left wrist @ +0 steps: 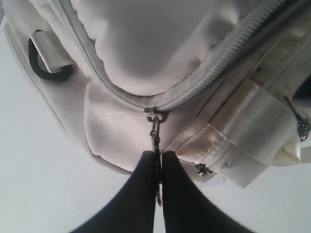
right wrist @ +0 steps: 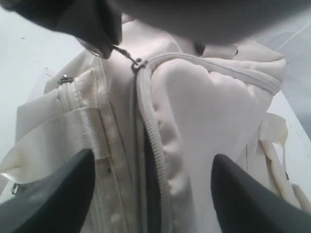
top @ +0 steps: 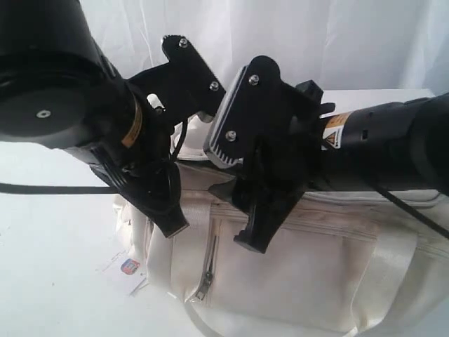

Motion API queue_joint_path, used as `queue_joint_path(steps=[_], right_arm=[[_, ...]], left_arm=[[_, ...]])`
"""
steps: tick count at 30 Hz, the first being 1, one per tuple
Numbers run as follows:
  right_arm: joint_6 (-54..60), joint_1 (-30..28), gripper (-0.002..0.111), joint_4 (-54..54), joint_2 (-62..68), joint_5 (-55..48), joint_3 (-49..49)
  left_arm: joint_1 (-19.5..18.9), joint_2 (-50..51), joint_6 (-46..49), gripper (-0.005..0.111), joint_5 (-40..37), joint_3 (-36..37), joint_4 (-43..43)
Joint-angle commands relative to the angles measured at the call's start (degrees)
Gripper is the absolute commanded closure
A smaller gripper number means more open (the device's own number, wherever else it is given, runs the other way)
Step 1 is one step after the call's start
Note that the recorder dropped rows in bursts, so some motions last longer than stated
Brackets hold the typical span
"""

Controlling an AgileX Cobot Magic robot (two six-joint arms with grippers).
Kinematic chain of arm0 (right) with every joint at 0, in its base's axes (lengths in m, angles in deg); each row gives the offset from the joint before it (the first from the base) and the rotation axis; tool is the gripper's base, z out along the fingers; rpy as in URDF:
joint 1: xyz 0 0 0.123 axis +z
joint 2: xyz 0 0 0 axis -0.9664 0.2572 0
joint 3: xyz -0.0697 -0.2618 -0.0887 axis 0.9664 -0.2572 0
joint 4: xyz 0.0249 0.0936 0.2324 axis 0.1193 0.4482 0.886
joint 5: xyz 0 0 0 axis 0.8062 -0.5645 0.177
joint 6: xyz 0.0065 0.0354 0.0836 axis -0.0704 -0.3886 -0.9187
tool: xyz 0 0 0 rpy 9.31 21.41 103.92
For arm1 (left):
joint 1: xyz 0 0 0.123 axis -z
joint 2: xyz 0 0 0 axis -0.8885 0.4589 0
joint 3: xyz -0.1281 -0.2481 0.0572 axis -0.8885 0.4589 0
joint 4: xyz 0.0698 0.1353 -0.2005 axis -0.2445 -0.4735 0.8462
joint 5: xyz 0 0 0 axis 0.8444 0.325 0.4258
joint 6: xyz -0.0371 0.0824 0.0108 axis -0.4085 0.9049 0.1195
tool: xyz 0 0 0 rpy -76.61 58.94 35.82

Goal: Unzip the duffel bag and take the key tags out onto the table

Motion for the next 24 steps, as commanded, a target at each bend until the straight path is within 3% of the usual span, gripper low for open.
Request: queue_joint_path(steps=[1,3,10,20,24], right_arm=[[0.4,-0.1,0.045,0.2,1.3,3.7,-0.2],[0.4,-0.1,0.049,0.7,1.5,3.7,-0.2],[-2.6,-0.1,0.081,2.2,1.5,-0.4,-0.2],[-2.6,-0.1,0.108,2.2,1.5,-3.4,-0.2],[-3.3,-0.1,0.108,2.2,1.5,-4.4,-0.2]], left_arm=[[-0.1,-0.8,-0.1,0.107,-0.9,-0.2,-0.6],[-0.2,-0.8,-0.5,0.107,-0.9,-0.2,-1.3],[-4.0,-0.8,-5.0,0.107,1.0,-0.2,-1.4],[-7.5,-0.8,-5.2,0.107,5.9,-0.2,0.0],[-9.2,-0.8,-5.2,0.107,7.3,-0.2,0.3]])
